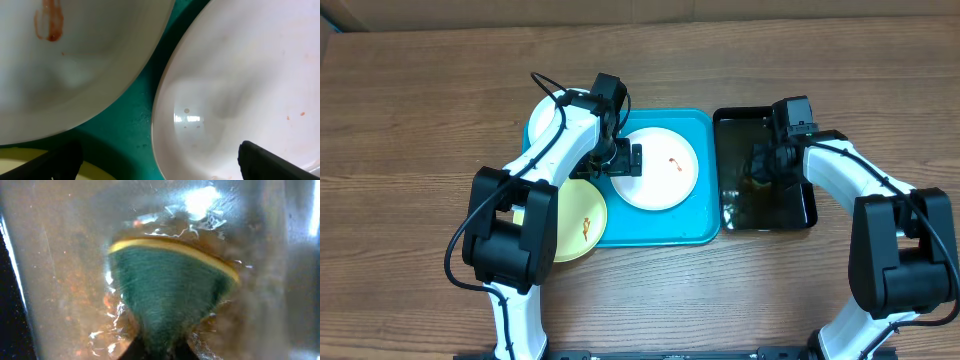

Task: Clean dirty plates on tray and stack at the side
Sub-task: 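Dip and rub the sponge in the water with the right gripper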

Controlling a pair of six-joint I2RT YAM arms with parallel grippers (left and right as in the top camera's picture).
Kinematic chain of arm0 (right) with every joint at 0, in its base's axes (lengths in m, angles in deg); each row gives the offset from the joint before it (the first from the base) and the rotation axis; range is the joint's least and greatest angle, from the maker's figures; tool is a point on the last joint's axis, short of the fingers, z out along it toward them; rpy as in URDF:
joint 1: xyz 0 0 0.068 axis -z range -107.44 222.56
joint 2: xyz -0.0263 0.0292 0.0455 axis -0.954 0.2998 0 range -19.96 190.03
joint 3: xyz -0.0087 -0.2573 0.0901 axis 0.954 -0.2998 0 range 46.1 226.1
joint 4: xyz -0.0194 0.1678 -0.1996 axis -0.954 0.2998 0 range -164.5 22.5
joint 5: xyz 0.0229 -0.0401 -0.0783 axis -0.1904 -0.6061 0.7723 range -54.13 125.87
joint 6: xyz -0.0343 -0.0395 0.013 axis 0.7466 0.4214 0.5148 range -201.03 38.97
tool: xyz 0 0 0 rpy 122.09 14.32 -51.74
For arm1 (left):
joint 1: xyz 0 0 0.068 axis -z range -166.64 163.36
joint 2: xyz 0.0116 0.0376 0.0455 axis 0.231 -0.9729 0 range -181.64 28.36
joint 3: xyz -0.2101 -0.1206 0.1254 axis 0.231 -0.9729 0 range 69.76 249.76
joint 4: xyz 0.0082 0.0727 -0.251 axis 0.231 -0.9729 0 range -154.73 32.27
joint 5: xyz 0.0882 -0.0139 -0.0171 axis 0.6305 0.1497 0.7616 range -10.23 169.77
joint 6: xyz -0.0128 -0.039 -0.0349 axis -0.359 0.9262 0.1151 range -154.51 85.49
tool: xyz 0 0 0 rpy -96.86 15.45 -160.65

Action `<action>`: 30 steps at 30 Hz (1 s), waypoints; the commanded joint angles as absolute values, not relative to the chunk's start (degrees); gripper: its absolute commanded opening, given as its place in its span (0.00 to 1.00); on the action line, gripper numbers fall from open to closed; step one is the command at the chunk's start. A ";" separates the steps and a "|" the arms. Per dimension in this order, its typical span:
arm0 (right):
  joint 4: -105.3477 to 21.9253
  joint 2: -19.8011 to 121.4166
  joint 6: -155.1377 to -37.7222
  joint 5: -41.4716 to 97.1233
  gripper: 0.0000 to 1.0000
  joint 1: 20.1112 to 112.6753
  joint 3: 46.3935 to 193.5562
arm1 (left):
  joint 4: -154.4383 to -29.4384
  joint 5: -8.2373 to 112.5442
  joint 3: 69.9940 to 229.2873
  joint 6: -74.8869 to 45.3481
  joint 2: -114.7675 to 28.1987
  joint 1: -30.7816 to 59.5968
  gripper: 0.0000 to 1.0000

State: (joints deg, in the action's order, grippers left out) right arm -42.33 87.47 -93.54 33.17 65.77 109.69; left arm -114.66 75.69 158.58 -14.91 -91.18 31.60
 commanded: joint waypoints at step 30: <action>-47.62 87.34 -94.11 32.47 0.20 65.92 111.00 | -114.40 75.32 158.84 -14.56 -92.17 31.38 1.00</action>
